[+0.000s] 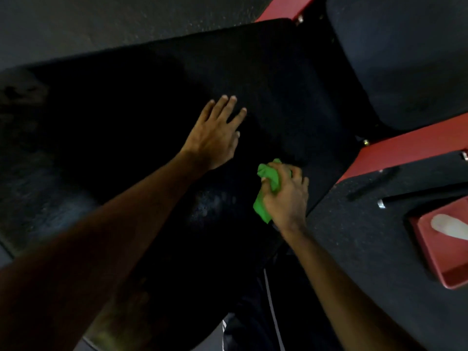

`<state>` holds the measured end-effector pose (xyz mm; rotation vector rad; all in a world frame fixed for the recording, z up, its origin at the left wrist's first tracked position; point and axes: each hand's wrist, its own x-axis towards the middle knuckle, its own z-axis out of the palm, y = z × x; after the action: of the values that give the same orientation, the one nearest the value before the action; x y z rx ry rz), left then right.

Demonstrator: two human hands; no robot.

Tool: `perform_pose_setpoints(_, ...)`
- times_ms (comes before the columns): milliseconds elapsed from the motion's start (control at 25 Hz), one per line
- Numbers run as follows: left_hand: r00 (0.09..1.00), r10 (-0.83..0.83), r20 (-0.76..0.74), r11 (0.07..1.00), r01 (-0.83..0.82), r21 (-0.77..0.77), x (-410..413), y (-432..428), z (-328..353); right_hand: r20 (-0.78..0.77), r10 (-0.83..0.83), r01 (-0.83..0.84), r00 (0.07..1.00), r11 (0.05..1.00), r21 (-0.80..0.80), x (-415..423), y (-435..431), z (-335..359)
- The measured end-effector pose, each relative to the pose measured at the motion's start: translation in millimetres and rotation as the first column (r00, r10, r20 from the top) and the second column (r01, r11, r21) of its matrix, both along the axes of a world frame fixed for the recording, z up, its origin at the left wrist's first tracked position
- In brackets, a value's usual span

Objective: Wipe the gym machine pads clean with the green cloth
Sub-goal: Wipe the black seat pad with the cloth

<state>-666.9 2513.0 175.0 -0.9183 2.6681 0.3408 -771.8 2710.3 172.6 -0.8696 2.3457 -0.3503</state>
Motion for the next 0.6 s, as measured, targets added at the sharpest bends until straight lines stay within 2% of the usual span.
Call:
perform_pose_setpoints(120,0.997,-0.052,0.05,0.999,0.051,0.02,-24,-36,-23,0.032,0.151,-0.149,0.988,0.987,-0.053,26,33,15)
perform_pose_setpoints(200,0.993,-0.08,0.088,0.997,0.079,0.017,-28,-42,-34,0.008,0.195,-0.194,0.981,0.979,-0.068,21,32,12)
perform_pose_setpoints(280,0.992,-0.093,0.089,0.996,0.093,0.005,-27,-42,-39,-0.022,0.147,-0.148,0.989,0.988,-0.051,1,14,-4)
perform_pose_setpoints(440,0.99,-0.078,0.117,0.997,0.079,-0.001,-27,-41,-38,-0.032,-0.046,0.047,0.998,0.999,0.024,-24,-18,-24)
perform_pose_setpoints(600,0.989,-0.075,0.128,0.997,0.074,0.011,-29,-40,-35,0.007,0.002,-0.002,1.0,1.0,-0.005,12,20,3)
